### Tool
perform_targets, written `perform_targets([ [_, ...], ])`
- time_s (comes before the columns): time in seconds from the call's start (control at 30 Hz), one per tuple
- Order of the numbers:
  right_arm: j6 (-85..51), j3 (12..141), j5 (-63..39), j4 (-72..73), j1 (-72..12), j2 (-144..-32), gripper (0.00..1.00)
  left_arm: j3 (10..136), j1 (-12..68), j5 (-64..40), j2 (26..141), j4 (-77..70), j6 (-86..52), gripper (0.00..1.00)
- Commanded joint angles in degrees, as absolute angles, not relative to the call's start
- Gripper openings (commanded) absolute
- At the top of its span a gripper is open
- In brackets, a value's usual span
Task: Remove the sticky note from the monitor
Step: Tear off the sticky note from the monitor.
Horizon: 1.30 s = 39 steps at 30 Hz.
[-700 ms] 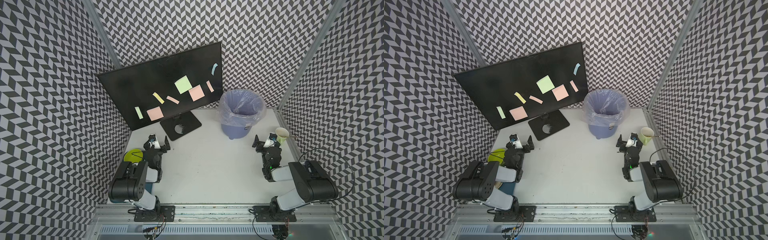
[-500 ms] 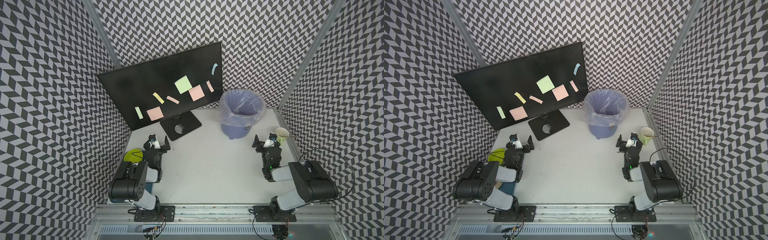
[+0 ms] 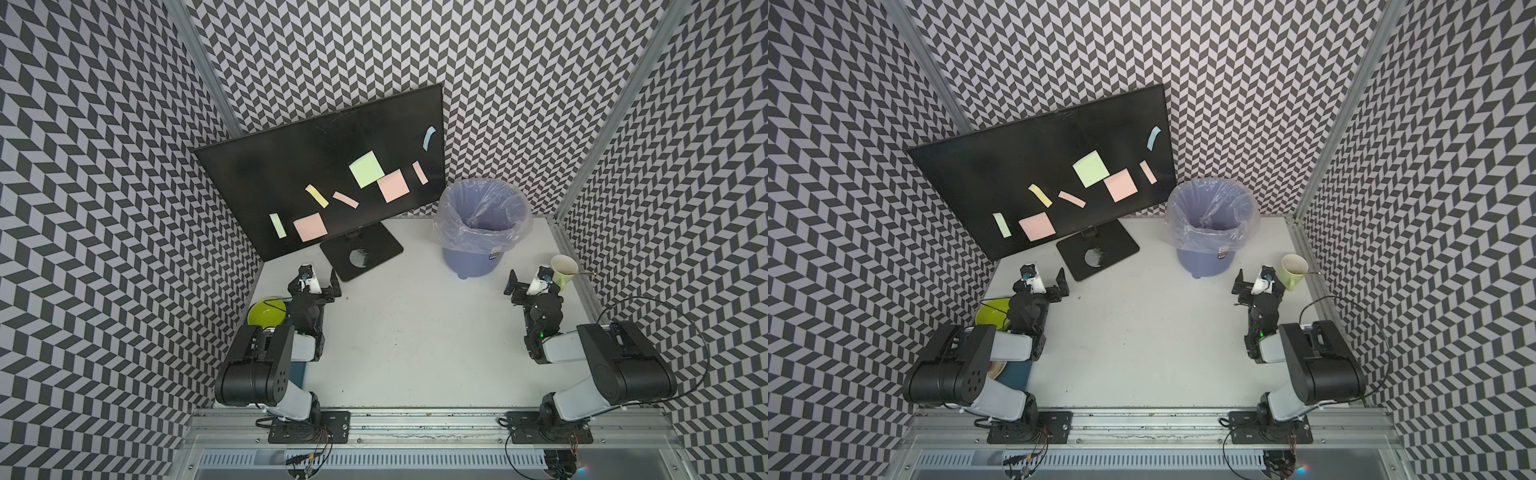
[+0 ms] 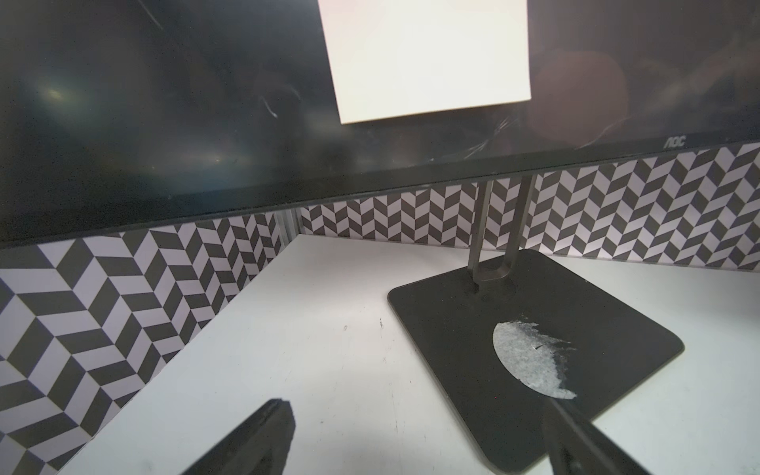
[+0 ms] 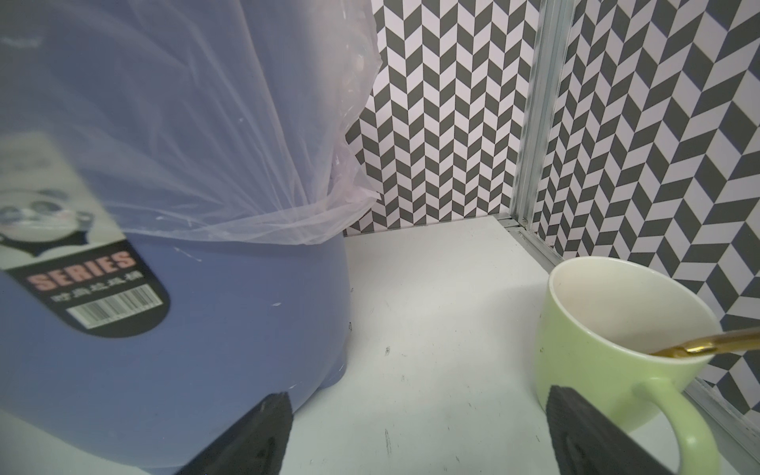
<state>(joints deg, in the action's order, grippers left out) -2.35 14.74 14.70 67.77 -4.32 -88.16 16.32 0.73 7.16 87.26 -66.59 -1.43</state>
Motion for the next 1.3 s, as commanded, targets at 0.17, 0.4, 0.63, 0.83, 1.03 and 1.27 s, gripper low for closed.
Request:
perform_targets([
  [0.17, -2.77, 15.75, 13.75, 56.32, -4.15, -70.02, 0.99, 15.92, 2.38, 11.89, 74.01, -55.72, -2.75, 1.00],
  [0.4, -7.15, 20.37, 4.34, 36.09, -4.36, -53.65, 0.99, 21.06, 3.79, 15.26, 61.25, -32.61, -16.91, 1.00],
  [0.63, -11.95, 30.89, -9.12, 18.53, -5.16, -45.40, 0.99, 25.55, 9.40, 9.21, 55.28, -22.31, -27.06, 1.00],
  [0.83, -16.27, 39.64, -15.42, 14.70, -11.63, -49.42, 0.99, 33.35, 11.83, 0.50, 55.58, -17.44, -31.13, 1.00],
  [1.03, -18.90, 47.92, -13.39, 16.29, -23.17, -57.73, 0.99, 42.47, 11.87, -6.05, 57.83, -14.47, -32.22, 1.00],
  [1.27, -28.72, 57.34, -19.72, 25.30, -25.04, -70.14, 0.99, 53.71, 11.56, -13.80, 64.14, -12.35, -32.57, 1.00],
])
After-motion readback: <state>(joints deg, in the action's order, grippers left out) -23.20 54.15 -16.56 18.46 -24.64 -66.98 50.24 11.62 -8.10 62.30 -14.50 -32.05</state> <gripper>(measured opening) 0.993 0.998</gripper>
